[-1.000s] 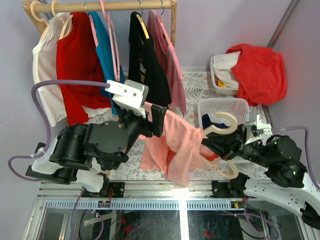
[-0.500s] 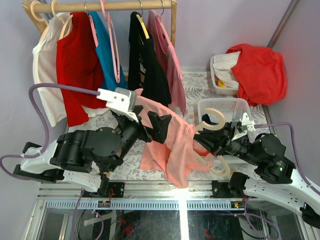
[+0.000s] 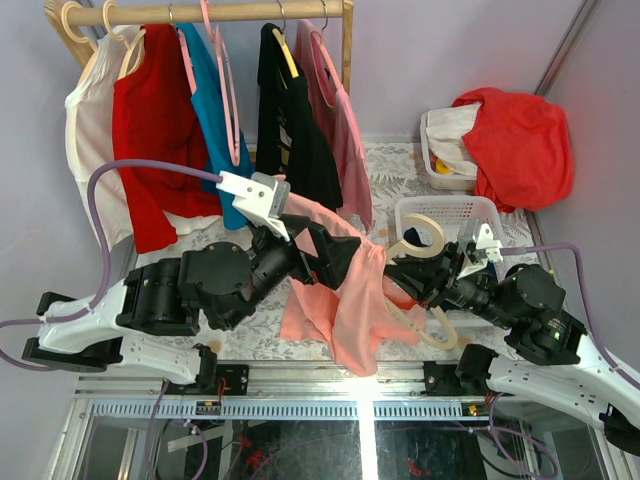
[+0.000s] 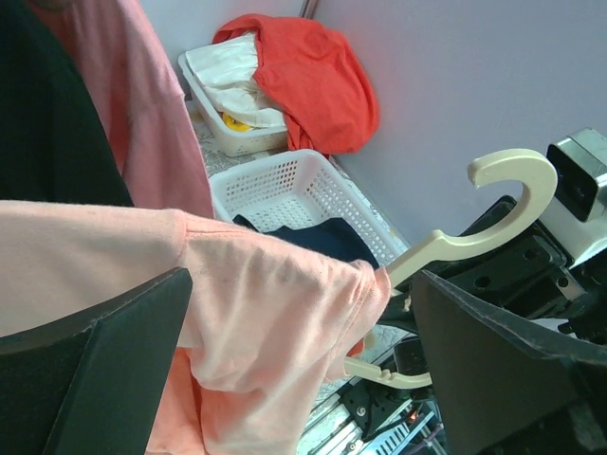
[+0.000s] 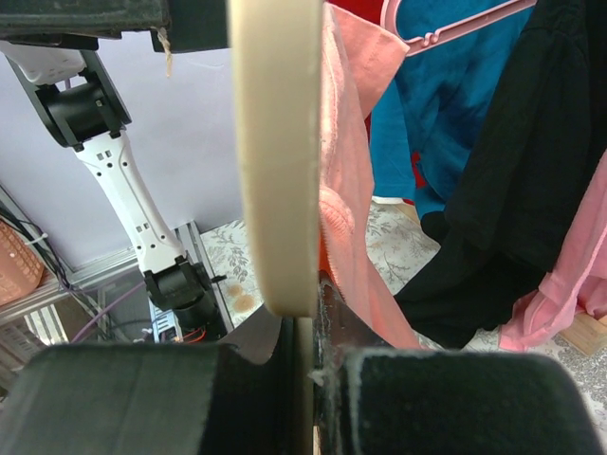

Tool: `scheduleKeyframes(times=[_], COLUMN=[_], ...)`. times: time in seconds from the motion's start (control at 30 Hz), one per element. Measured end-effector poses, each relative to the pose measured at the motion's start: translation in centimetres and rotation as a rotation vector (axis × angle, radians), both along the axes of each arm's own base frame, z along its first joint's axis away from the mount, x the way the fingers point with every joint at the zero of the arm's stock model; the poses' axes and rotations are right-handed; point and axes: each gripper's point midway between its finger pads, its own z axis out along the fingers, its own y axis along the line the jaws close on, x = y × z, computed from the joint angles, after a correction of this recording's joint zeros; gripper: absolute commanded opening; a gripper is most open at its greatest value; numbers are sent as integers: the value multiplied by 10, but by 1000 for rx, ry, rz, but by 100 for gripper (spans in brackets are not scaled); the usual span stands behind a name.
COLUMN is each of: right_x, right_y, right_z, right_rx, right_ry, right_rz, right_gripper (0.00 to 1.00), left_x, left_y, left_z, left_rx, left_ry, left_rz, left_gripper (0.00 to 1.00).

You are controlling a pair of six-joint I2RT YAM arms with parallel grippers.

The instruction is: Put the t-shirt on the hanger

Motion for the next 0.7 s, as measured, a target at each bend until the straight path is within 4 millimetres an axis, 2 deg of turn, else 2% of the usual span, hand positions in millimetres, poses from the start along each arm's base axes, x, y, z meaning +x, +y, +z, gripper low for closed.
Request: scheduleKeyframes(times=[0.23,0.33,0.5,0.7], right_x=[1,1,-1,-13], right_y=[-1,-1,0,-4], right_z=[0,0,-5,-13], right_rx=[-2,-4,-26,-64], right_ry=[-8,-10,-6,-3], right_rz=[-6,-5,4,55], right_gripper=[0,0,0,0], left_x=[5,10,18,19], left_y=[14,19,25,29], left_z=[9,16,10,9], left_rx=[24,70,205,298], left_ry=[-27,-68,-147,-210], left_rz=[33,62,103,85], left_gripper=[93,94,95,96])
